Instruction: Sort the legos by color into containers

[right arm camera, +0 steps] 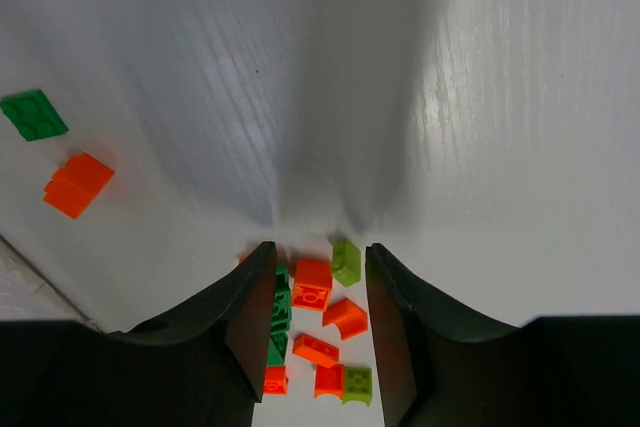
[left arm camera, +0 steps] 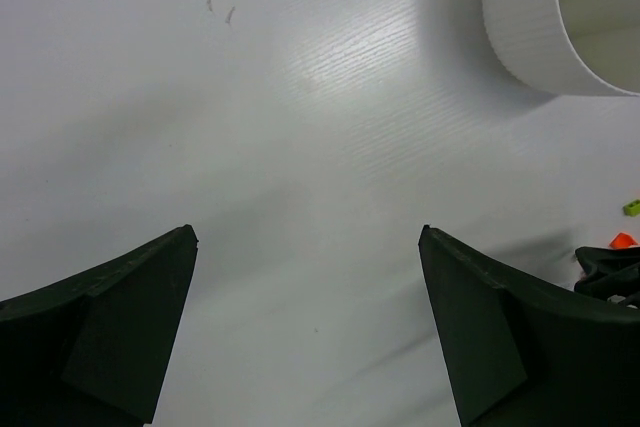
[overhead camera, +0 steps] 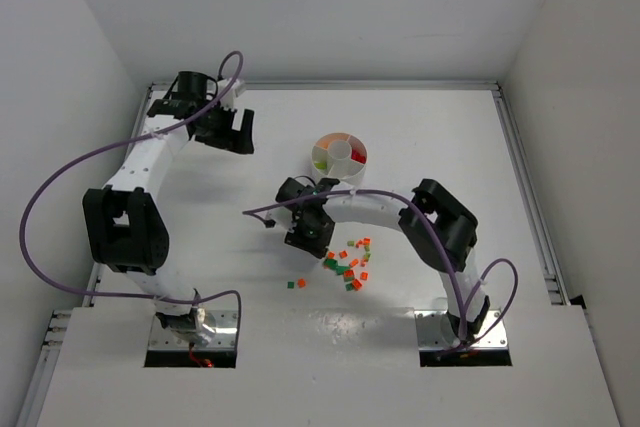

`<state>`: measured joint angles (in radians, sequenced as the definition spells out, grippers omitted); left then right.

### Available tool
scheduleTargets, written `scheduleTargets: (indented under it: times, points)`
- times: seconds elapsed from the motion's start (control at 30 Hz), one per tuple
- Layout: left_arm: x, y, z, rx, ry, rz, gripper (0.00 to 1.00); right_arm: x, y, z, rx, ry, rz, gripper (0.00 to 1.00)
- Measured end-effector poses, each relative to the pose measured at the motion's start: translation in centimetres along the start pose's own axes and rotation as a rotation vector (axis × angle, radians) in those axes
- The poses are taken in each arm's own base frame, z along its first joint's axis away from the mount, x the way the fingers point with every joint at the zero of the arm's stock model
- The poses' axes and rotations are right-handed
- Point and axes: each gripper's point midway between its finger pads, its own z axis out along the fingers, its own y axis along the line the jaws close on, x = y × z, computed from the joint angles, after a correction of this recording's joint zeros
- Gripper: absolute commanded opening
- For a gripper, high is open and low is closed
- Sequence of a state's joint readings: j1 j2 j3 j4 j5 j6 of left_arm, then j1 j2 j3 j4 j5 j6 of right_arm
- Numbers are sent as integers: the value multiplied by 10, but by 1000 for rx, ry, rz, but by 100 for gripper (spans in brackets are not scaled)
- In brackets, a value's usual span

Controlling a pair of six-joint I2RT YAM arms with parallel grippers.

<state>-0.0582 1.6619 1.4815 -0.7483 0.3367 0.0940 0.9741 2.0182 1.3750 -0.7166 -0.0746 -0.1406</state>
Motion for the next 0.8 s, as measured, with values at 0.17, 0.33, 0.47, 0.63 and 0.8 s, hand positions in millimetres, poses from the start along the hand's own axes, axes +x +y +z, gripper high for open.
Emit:
scheduleTargets:
  times: [0.17, 0.33, 0.47, 0.63, 0.8]
  points:
    - [0, 5, -2, -2, -3, -5, 100, 10, -2, 7, 21, 23, 2, 41]
    - [0, 6, -2, 1, -5, -7, 100, 16, -4, 11, 38, 36, 6, 36]
    - [0, 7, -2, 0, -6, -9, 100, 16, -4, 11, 39, 36, 9, 18]
    - [0, 6, -2, 1, -6, -9, 100, 13, -5, 10, 43, 39, 10, 1]
    - [0, 7, -2, 0, -6, -2, 100, -14, -17, 2, 68, 12, 17, 0]
